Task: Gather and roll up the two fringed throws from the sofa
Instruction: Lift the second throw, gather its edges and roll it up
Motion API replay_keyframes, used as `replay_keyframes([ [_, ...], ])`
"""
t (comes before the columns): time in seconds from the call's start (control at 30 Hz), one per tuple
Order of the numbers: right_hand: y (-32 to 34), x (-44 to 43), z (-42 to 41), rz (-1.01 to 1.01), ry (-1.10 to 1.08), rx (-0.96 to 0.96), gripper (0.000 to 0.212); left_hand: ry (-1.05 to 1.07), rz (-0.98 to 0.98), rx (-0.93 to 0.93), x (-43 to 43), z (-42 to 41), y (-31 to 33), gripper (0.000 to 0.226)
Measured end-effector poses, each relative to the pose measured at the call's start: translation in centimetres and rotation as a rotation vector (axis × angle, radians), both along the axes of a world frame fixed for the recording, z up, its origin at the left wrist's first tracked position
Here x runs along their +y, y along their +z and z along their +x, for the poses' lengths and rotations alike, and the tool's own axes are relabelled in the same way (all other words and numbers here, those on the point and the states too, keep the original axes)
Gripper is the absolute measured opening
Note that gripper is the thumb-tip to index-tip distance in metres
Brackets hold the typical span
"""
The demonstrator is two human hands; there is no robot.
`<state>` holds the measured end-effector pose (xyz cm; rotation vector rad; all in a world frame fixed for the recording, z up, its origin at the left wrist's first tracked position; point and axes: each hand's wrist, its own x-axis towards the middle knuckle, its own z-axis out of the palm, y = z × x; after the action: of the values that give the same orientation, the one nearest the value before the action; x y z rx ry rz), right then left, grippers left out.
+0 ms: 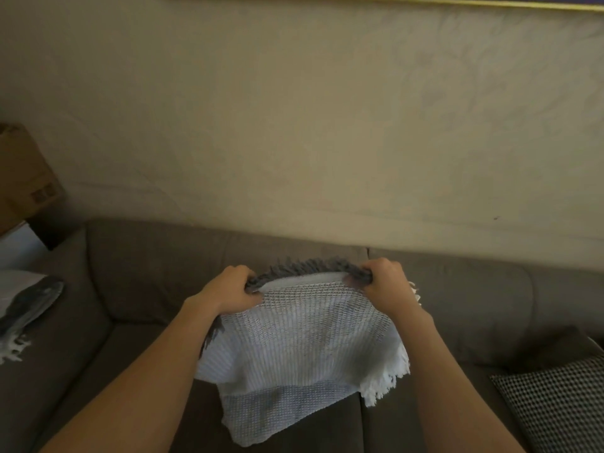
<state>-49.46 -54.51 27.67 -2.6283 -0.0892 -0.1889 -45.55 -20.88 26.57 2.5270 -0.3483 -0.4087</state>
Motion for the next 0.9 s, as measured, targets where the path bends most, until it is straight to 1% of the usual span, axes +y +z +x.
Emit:
replay_keyframes([
  [0.07, 0.1, -0.1, -0.2, -0.030, -0.049, 0.009, 0.048, 0.033, 0.065, 0.077, 0.0, 0.3, 0.2, 0.055],
  [0.1, 0.2, 0.1, -0.3, -0.050, -0.080, 0.003, 0.044, 0.039, 0.123, 0.108, -0.2, 0.4, 0.4, 0.073],
  [0.13, 0.2, 0.4, -0.3, -0.071, -0.112, -0.019, 0.036, 0.031, 0.173, 0.126, -0.3, 0.7, 0.5, 0.081],
  [0.17, 0.2, 0.7, -0.4, -0.096, -0.141, -0.049, 0.025, 0.015, 0.208, 0.136, -0.5, 0.9, 0.7, 0.082],
  [0.2, 0.2, 1.1, -0.4, -0.116, -0.171, -0.074, 0.015, 0.003, 0.231, 0.134, -0.9, 0.9, 1.1, 0.075],
  [0.27, 0.6, 2.0, -0.4, -0.126, -0.220, -0.105, 0.004, -0.015, 0.228, 0.074, -1.5, 0.9, 1.8, 0.045],
  [0.33, 1.2, 2.6, -0.4, -0.124, -0.250, -0.137, 0.009, -0.039, 0.152, -0.025, -1.9, 0.8, 2.0, 0.027],
  [0.37, 1.6, 2.8, -0.4, -0.119, -0.263, -0.156, 0.015, -0.045, 0.092, -0.062, -1.9, 0.6, 2.0, 0.026],
  [0.43, 2.5, 3.2, -0.4, -0.098, -0.295, -0.194, 0.022, -0.058, -0.008, -0.144, -2.3, -0.1, 1.6, 0.053],
  [0.5, 3.1, 3.5, -0.2, -0.073, -0.331, -0.214, 0.022, -0.063, -0.083, -0.230, -3.3, -1.0, 1.2, 0.066],
  [0.53, 3.3, 3.7, 0.0, -0.061, -0.350, -0.222, 0.021, -0.098, -0.098, -0.283, -3.9, -1.5, 1.4, 0.072],
  [0.57, 3.5, 3.9, 0.1, -0.058, -0.362, -0.228, 0.021, -0.143, -0.089, -0.344, -4.5, -1.8, 1.4, 0.082],
  [0.63, 3.8, 4.1, 0.4, -0.059, -0.375, -0.234, 0.019, -0.235, 0.033, -0.407, -5.4, -2.5, 1.8, 0.099],
  [0.67, 4.0, 4.1, 0.5, -0.058, -0.380, -0.229, 0.018, -0.272, 0.124, -0.402, -5.7, -2.4, 1.8, 0.099],
  [0.73, 4.3, 4.1, 0.7, -0.062, -0.389, -0.220, 0.018, -0.326, 0.288, -0.353, -6.3, -2.4, 2.5, 0.085],
  [0.77, 4.3, 4.1, 0.8, -0.066, -0.393, -0.223, 0.019, -0.342, 0.336, -0.318, -6.6, -2.2, 2.8, 0.077],
  [0.8, 4.4, 4.1, 0.8, -0.069, -0.394, -0.223, 0.020, -0.350, 0.339, -0.278, -6.8, -2.3, 3.3, 0.075],
  [0.83, 4.4, 4.1, 0.9, -0.079, -0.387, -0.231, 0.021, -0.373, 0.308, -0.250, -7.0, -2.1, 3.4, 0.079],
  [0.9, 4.3, 4.1, 0.8, -0.103, -0.353, -0.254, 0.028, -0.386, 0.183, -0.178, -6.9, -1.5, 3.2, 0.093],
])
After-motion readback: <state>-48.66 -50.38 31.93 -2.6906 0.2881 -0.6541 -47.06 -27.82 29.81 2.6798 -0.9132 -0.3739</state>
